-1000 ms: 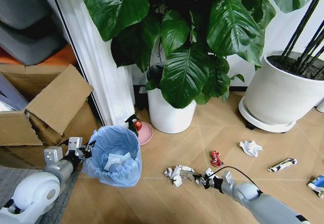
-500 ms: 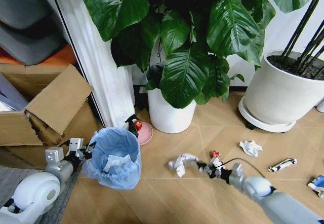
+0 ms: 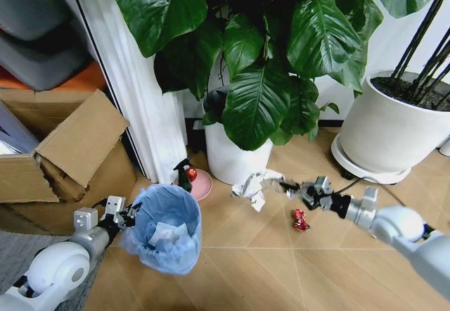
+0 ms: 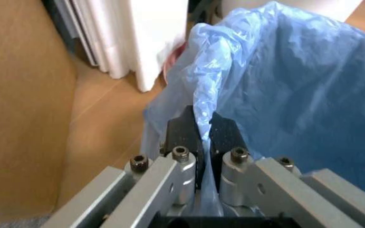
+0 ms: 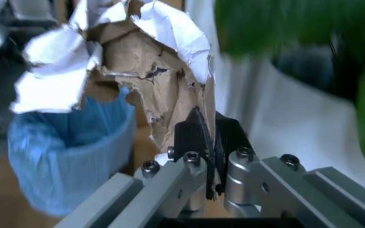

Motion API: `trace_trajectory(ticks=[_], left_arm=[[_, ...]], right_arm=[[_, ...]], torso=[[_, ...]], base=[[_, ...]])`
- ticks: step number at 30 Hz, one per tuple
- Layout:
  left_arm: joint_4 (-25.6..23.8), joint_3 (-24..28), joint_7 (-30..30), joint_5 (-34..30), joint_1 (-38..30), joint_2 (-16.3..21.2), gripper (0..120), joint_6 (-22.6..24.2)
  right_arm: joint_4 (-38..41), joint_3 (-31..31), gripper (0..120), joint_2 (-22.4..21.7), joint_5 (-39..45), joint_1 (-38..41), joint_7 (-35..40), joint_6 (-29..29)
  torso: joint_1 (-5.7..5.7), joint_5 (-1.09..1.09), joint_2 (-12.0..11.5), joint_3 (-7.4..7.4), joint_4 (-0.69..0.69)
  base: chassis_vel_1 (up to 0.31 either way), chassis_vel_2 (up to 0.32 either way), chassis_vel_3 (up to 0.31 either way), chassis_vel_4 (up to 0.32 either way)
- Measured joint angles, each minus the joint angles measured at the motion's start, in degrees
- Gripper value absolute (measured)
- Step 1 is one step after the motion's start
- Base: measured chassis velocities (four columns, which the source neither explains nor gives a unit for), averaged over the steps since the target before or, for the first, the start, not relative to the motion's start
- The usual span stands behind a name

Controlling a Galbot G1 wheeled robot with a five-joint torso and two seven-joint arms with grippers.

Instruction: Pick up the trash bin and place the garbage on the floor into it.

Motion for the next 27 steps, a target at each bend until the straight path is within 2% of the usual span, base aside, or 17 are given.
trace_trajectory(ticks=[5,14,23,27], left_arm=[[0.2,1.7,0.2,-0.1,-2.3,-0.5,0,-0.3],[0.6,4.3,1.0,-0.4,-4.8,-0.7,0,-1.2],[1.0,9.7,0.8,-1.8,-10.7,-1.2,0,-1.6],[1.3,10.7,0.6,-2.2,-11.6,-1.2,0,-1.6]], right_arm=[[1.1,-3.5,0,-0.7,1.2,4.1,-0.6,-0.8],[0.6,-7.0,0,-0.4,1.4,6.5,-2.5,-1.1],[0.0,-10.5,0,2.1,1.2,8.6,-3.1,-1.3],[-2.3,-15.5,0,5.3,1.2,12.9,-3.5,-1.3]], torso=[[0.0,0.03,0.0,0.0,0.01],[0.0,0.01,0.0,0.0,0.0],[0.0,0.02,0.0,0.0,-0.02],[0.0,0.04,0.0,0.01,-0.01]], base=[[0.0,0.0,0.0,0.0],[0.0,0.0,0.0,0.0],[0.0,0.0,0.0,0.0],[0.0,0.0,0.0,0.0]])
